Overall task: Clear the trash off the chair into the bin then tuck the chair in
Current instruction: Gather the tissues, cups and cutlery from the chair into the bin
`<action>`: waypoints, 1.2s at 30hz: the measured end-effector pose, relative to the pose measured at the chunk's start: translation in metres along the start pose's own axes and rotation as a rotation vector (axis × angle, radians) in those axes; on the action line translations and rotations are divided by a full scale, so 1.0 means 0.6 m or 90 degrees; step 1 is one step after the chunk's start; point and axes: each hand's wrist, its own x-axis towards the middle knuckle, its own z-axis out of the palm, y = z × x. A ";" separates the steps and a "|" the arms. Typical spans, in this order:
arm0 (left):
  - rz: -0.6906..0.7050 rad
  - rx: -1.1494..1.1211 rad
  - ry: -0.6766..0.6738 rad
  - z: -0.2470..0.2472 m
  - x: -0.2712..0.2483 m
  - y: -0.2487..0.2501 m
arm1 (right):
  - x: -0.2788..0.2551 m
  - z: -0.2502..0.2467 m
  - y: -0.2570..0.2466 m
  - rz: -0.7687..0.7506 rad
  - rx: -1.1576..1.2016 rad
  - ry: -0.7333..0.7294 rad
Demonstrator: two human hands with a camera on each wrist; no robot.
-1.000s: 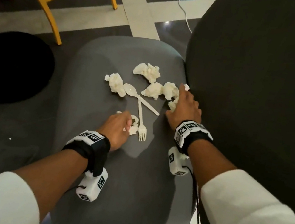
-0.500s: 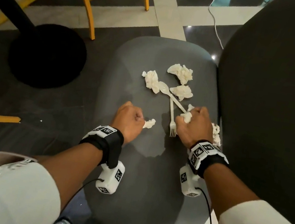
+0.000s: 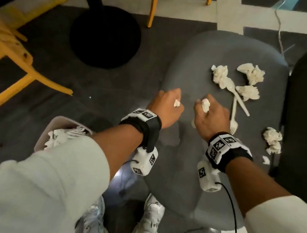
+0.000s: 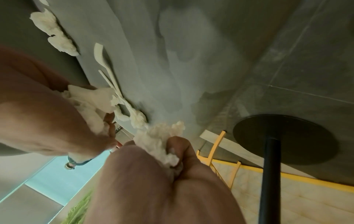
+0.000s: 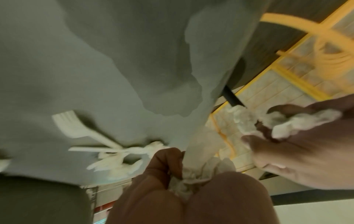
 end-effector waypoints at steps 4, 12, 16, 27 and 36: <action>-0.026 0.017 -0.021 -0.058 -0.021 -0.101 | -0.021 0.106 -0.096 -0.075 -0.019 -0.093; -0.201 0.107 -0.042 -0.150 -0.174 -0.437 | -0.130 0.398 -0.241 0.059 0.083 -0.349; -0.379 0.080 0.016 -0.176 -0.237 -0.577 | -0.180 0.557 -0.272 0.137 0.069 -0.423; -0.404 -0.044 -0.009 -0.164 -0.244 -0.684 | -0.209 0.606 -0.254 0.112 0.040 -0.536; -0.289 0.034 -0.042 -0.170 -0.129 -0.498 | -0.128 0.418 -0.197 0.132 0.189 -0.381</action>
